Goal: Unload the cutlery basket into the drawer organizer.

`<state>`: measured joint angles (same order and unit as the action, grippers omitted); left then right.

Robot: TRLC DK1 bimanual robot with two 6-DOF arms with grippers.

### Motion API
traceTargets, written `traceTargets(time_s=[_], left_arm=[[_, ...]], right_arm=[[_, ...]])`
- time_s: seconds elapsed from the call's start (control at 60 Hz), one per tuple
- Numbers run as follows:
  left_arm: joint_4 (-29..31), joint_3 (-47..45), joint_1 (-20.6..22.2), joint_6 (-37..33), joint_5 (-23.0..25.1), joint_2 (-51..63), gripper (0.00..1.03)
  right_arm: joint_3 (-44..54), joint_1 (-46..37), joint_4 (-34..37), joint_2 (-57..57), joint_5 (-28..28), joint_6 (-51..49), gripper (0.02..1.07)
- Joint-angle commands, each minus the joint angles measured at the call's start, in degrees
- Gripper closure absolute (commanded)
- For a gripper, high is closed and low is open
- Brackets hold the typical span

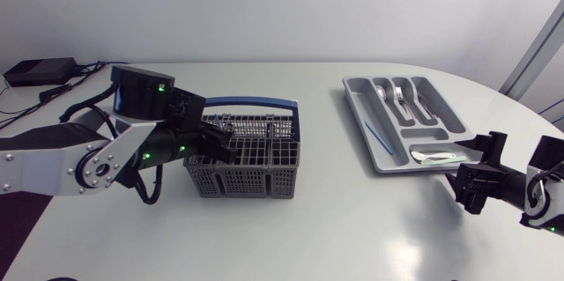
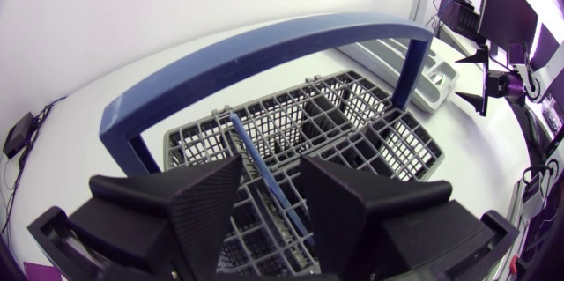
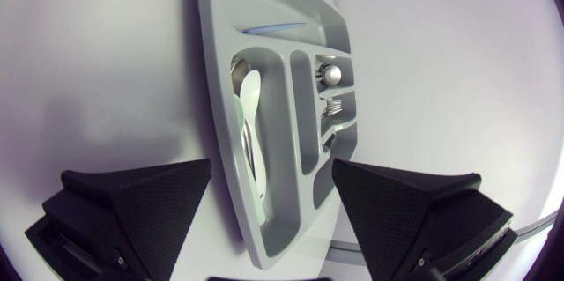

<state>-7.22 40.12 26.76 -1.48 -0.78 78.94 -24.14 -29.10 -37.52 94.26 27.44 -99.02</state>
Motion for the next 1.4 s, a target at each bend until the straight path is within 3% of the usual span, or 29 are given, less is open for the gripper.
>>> traceTargets(time_s=[0.0,0.167,0.367,1.383], left_arm=[[-1.1,-0.9,0.1,1.3,-0.5,1.3,0.7],[-2.3,-1.4,0.0,1.4,-0.5,1.6,0.85],[-4.4,-2.7,-0.3,2.2,-0.4,1.7,0.92],[-12.6,-10.2,0.7,0.2,0.2,-4.5,0.93]], right_arm=[[0.1,-0.6,0.2,1.4,0.5,-0.1,0.08],[-0.2,-0.7,0.1,2.3,0.5,-0.3,0.08],[-0.6,-0.9,0.0,2.9,0.5,-0.6,0.08],[-0.6,-1.2,-0.1,4.7,0.4,-0.9,0.08]])
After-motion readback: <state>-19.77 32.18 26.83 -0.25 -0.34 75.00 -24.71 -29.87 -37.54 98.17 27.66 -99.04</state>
